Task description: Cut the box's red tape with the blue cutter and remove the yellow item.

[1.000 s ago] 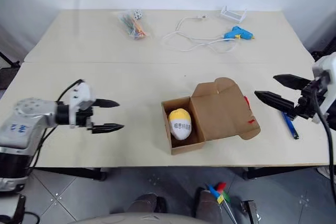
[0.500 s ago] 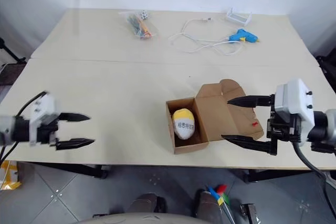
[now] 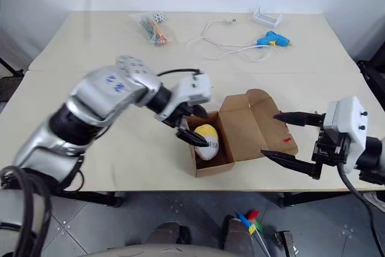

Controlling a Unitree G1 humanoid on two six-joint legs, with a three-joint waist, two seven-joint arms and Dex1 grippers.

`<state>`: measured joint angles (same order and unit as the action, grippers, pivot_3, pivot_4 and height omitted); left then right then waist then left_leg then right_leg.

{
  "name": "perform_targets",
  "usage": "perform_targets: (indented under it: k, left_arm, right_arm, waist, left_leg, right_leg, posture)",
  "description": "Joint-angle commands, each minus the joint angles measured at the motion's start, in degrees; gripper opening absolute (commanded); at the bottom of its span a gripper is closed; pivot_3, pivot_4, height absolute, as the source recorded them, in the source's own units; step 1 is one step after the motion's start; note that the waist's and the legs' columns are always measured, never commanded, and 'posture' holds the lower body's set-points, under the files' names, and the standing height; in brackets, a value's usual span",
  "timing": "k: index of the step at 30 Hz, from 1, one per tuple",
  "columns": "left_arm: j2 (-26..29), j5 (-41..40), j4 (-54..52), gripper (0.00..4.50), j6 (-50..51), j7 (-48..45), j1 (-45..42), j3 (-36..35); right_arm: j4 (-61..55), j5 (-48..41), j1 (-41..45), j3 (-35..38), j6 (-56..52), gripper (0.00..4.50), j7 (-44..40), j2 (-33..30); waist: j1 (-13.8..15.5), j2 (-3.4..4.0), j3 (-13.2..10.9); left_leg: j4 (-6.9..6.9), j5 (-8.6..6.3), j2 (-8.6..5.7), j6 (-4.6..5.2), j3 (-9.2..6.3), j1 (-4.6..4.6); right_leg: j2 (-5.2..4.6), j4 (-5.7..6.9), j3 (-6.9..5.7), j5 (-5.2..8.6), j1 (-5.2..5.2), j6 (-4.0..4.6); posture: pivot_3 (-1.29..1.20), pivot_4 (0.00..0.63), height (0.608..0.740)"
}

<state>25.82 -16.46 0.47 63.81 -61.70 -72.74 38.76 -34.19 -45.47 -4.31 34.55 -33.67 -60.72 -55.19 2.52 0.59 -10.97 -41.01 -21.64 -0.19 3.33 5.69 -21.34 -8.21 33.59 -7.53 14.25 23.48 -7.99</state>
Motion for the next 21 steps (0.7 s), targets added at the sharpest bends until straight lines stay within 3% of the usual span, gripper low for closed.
perform_targets:
  k: [1,11,16,21]
  left_arm:
    - [-0.5,4.5,1.2,4.50,-2.9,0.6,-2.1,3.6]
    - [0.3,11.8,3.9,4.50,-10.6,-3.3,-1.1,10.2]
    - [-1.0,15.1,7.3,3.37,-14.2,-3.2,-0.4,9.7]
    - [-3.3,16.7,10.0,1.90,-16.8,-1.6,0.1,6.8]
  right_arm:
    - [-4.3,-1.9,-1.8,3.9,0.0,4.43,2.1,1.1]
    - [-7.6,-3.3,-6.0,6.9,0.0,4.43,5.5,2.3]
    - [-7.3,-3.0,-5.9,5.9,0.9,4.50,6.2,2.2]
    - [-6.4,-2.3,-5.0,4.7,1.7,4.50,6.3,2.0]
  waist:
    - [0.0,0.00,0.0]
    - [0.5,0.00,0.0]
    - [0.4,0.00,0.0]
    - [0.4,0.00,0.0]
  left_leg:
    - [0.00,0.00,0.00,0.00,0.01,0.00]
    - [-0.16,0.01,0.19,0.04,0.01,-0.02]
    - [-0.16,0.02,0.18,0.07,0.02,-0.03]
    - [-0.21,0.04,0.17,0.12,0.01,-0.04]
  right_leg:
    - [0.00,-0.01,0.02,0.00,0.00,0.00]
    - [-0.10,0.01,0.09,0.01,-0.01,0.01]
    - [-0.12,0.02,0.10,0.01,-0.01,0.02]
    - [-0.16,0.05,0.10,0.01,-0.01,0.02]
  posture:
    - [0.00,0.150,0.740]
    - [0.00,0.150,0.740]
    - [0.00,0.150,0.740]
    - [0.00,0.150,0.740]
